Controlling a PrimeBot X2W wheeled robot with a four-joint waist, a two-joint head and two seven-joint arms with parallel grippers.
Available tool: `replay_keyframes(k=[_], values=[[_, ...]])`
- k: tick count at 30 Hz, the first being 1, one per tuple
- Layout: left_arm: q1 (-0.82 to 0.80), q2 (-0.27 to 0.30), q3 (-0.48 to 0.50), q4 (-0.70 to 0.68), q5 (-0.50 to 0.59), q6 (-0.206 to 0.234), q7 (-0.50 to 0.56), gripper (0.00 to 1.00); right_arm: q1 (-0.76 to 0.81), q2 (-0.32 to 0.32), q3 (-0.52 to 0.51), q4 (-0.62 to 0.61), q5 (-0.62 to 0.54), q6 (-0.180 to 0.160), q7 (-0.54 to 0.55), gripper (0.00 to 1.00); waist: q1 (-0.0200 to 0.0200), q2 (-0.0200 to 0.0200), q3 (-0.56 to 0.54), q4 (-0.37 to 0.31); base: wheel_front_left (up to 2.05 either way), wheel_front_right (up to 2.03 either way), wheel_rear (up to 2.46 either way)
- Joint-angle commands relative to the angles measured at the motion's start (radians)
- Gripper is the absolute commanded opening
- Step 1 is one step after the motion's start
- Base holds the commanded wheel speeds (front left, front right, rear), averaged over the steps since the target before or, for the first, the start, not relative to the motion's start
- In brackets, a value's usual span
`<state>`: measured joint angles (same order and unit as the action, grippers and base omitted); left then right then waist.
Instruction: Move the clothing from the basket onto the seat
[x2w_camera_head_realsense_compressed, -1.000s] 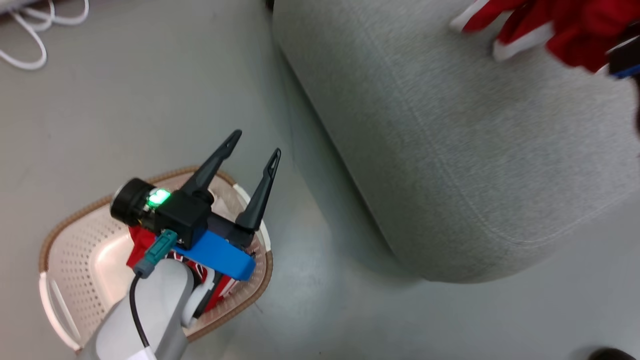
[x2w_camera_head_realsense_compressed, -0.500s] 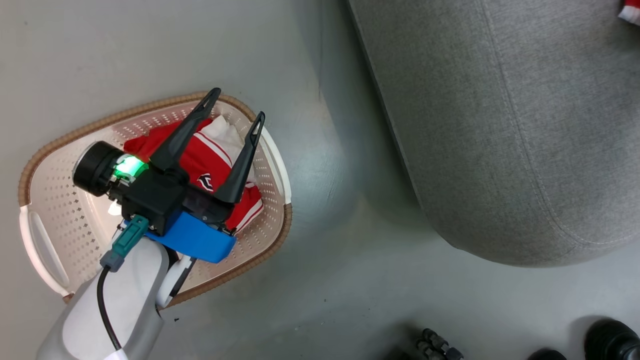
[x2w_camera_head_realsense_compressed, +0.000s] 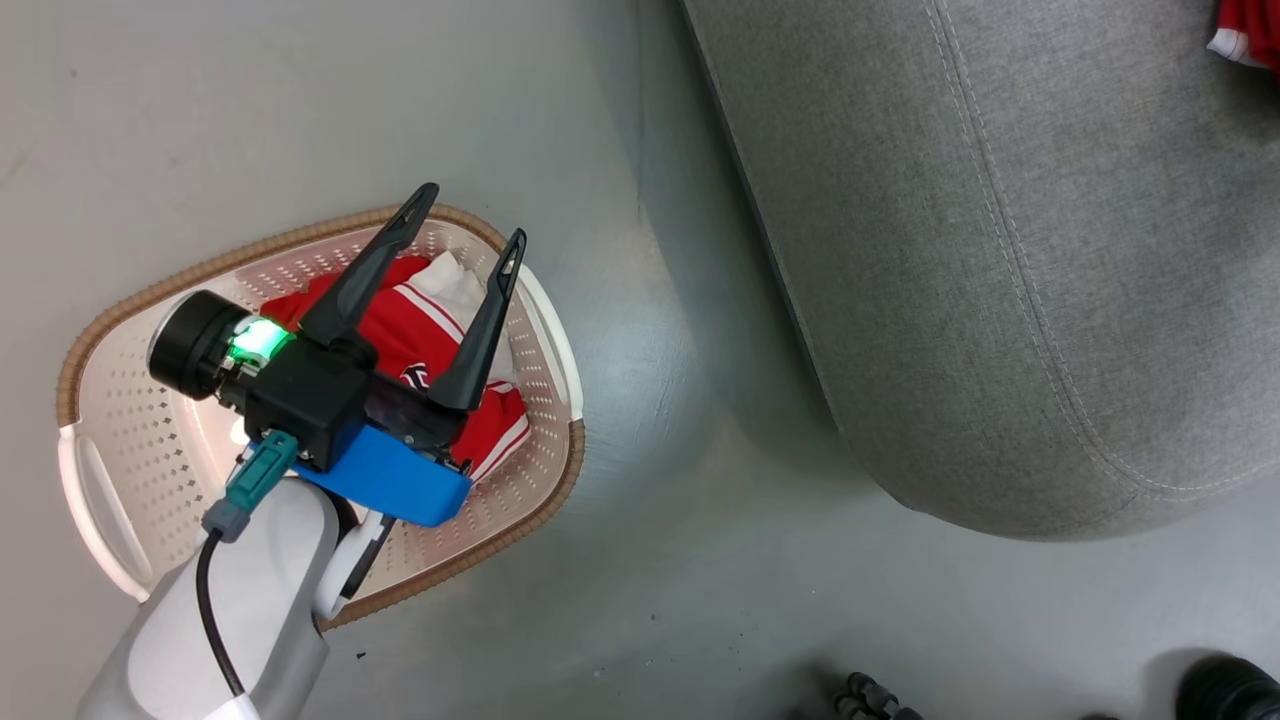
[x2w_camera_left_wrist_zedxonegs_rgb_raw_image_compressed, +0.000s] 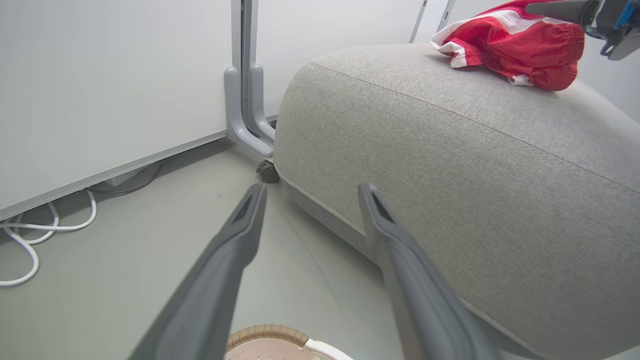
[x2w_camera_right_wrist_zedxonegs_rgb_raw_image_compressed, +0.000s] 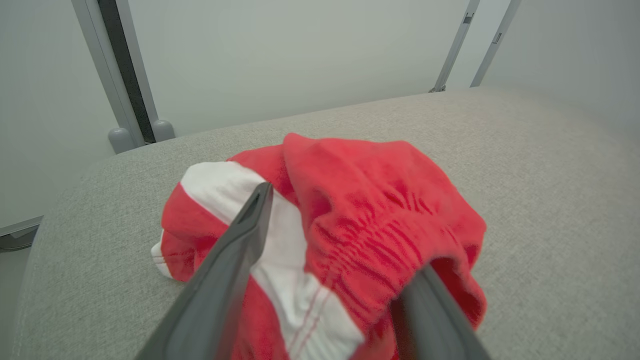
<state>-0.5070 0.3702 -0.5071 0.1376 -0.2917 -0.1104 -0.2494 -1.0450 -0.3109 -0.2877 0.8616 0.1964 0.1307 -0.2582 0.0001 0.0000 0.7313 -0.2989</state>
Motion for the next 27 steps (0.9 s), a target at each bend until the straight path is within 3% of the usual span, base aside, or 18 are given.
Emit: replay_keyframes(k=[1, 18, 27], values=[[0.005, -0.001, -0.003, 0.005, -0.006, 0.004, -0.005, 1.0, 0.004, -0.008, 0.004, 0.007, 0.007, 0.0, -0.007, 1.0, -0.0001, 0.0, -0.006, 0.001, 0.0, 0.0, 0.0], [0.007, -0.032, -0.005, 0.063, -0.025, 0.0, -0.016, 1.0, 0.048, -0.006, 0.047, 0.014, 0.022, 0.0, -0.008, 1.0, -0.0001, 0.0, -0.07, 0.009, 0.0, 0.0, 0.0], [0.041, -0.092, 0.017, 0.094, -0.036, -0.006, -0.017, 1.0, 0.14, -0.014, 0.085, 0.009, 0.034, 0.0, -0.008, 1.0, -0.0001, 0.0, -0.164, 0.043, 0.0, 0.0, 0.0]])
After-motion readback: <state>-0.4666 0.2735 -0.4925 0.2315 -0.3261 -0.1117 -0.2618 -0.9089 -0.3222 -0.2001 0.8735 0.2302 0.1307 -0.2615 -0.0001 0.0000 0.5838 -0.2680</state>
